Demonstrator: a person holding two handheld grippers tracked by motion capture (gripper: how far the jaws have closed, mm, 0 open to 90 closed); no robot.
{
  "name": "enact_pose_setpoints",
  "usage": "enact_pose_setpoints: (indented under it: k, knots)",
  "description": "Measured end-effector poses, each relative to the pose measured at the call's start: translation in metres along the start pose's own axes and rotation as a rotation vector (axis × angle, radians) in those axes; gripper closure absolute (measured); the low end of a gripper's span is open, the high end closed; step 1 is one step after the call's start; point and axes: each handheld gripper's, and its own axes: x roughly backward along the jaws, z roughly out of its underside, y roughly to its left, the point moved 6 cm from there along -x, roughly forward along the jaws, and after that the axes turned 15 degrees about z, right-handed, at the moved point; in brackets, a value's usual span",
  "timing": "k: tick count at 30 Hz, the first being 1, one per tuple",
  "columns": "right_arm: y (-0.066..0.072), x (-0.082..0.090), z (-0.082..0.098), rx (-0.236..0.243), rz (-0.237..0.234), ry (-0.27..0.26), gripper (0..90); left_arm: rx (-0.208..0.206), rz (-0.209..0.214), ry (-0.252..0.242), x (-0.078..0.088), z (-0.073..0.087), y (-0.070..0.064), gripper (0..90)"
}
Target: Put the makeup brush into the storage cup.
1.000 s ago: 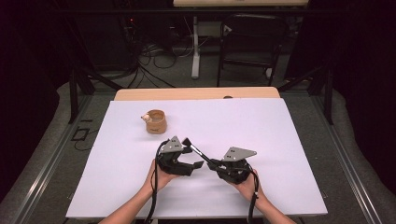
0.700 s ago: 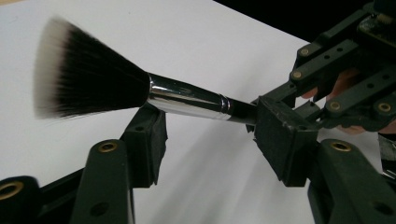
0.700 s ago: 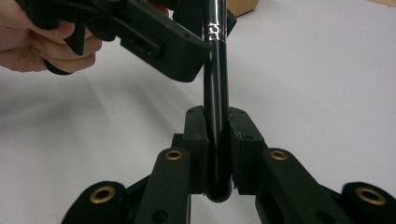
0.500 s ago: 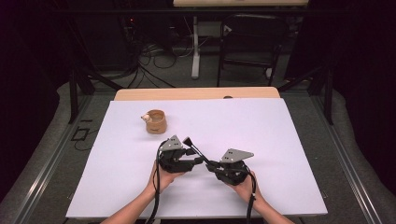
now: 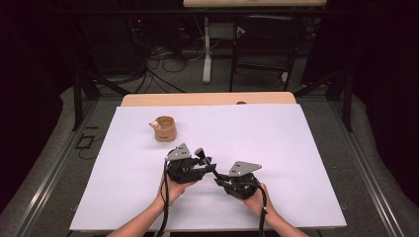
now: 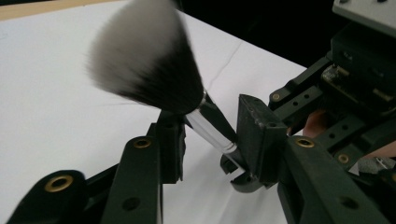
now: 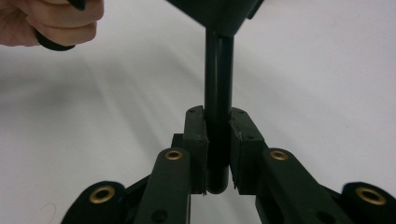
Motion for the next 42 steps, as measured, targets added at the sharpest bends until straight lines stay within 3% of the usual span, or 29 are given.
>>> enact_pose_setpoints:
  k: [4, 17, 19, 23, 30, 37, 42]
  knots:
    - [0.003, 0.003, -0.003, 0.003, -0.001, -0.016, 79.0, -0.018, 0.012, -0.017, 0.001, -0.003, -0.004, 65.9]
    - [0.0, 0.001, -0.001, -0.008, -0.01, 0.007, 74.4, -0.053, 0.079, 0.004, -0.004, -0.004, -0.018, 76.1]
    - [-0.001, 0.001, -0.002, -0.014, -0.007, -0.002, 67.9, -0.098, 0.06, 0.021, -0.003, -0.004, -0.02, 76.5]
    - [-0.004, 0.003, -0.002, -0.015, -0.005, -0.005, 62.2, -0.117, 0.057, 0.029, -0.003, -0.004, -0.021, 76.7]
    - [-0.01, 0.007, 0.0, -0.023, -0.005, 0.034, 38.3, -0.139, 0.027, 0.049, 0.003, -0.003, -0.02, 76.7]
    - [-0.022, 0.015, 0.003, -0.044, 0.009, 0.036, 16.4, -0.138, -0.008, 0.057, 0.011, -0.003, -0.013, 76.6]
    - [-0.032, 0.022, 0.005, -0.056, 0.037, 0.03, 13.9, -0.151, -0.023, 0.071, 0.015, -0.003, -0.012, 76.6]
